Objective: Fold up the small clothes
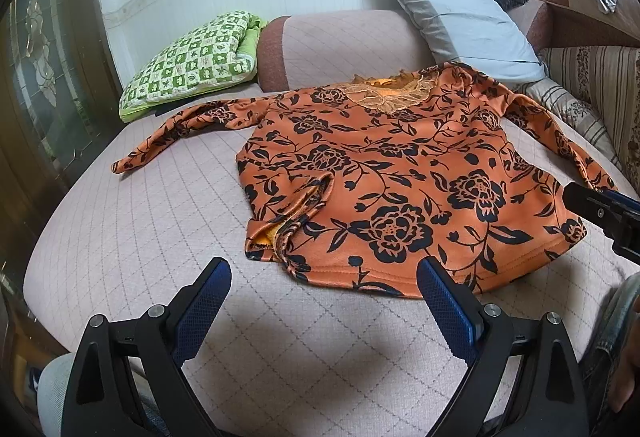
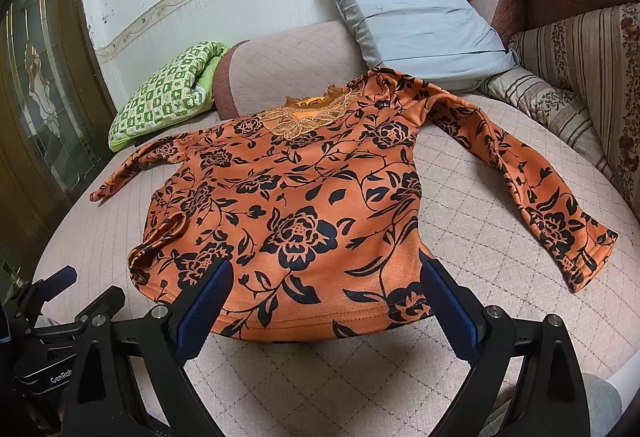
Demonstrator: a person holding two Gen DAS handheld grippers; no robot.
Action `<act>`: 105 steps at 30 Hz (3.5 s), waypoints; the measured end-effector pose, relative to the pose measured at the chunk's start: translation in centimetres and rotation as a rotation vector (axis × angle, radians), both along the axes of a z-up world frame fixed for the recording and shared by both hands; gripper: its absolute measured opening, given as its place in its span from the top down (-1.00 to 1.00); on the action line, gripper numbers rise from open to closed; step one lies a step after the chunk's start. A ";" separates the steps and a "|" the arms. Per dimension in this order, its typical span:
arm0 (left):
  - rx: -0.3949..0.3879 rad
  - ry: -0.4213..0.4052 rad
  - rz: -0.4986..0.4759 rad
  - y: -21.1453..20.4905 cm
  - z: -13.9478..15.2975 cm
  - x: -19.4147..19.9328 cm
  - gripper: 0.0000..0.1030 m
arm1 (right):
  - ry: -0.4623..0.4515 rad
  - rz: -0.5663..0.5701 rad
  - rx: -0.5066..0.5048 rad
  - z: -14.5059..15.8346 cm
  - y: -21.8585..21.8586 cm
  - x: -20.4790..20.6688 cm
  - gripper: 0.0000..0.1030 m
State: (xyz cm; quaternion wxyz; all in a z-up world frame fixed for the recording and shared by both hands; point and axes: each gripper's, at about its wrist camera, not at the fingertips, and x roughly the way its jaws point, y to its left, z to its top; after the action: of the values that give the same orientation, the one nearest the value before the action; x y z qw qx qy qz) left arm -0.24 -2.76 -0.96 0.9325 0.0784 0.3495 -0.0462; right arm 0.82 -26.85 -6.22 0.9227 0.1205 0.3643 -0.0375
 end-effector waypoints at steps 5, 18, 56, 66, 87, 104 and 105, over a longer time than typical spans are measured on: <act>0.000 0.002 0.000 0.0 0.1 -0.1 -0.84 | -0.001 0.000 -0.001 0.0 -0.1 0.0 -0.85; 0.003 0.007 0.000 0.1 0.2 0.2 -0.84 | 0.042 -0.022 -0.001 0.1 -0.5 0.2 -0.85; -0.208 0.301 -0.390 -23.4 3.2 14.3 -0.81 | 0.191 -0.325 0.128 3.3 -22.7 2.9 -0.70; -0.223 0.655 -0.416 -33.1 -6.4 19.0 0.11 | 0.395 -0.410 0.226 -3.2 -31.6 1.2 -0.35; -0.832 0.610 -0.426 -12.7 -0.2 26.2 0.67 | -0.018 0.115 0.372 14.3 -14.5 9.9 0.91; -0.601 0.416 0.020 8.4 -7.5 32.3 -0.05 | 0.328 0.341 0.588 -4.2 4.6 22.8 0.65; -0.592 0.422 0.019 7.8 -8.0 33.0 -0.05 | 0.309 0.330 0.580 -3.6 3.9 22.6 0.37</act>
State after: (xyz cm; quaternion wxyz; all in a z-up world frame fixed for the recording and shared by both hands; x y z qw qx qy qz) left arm 32.73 5.06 -8.99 0.8226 -0.2098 0.5063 -0.1517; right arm 23.38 -22.99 -9.81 0.7779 0.3097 0.5094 0.1988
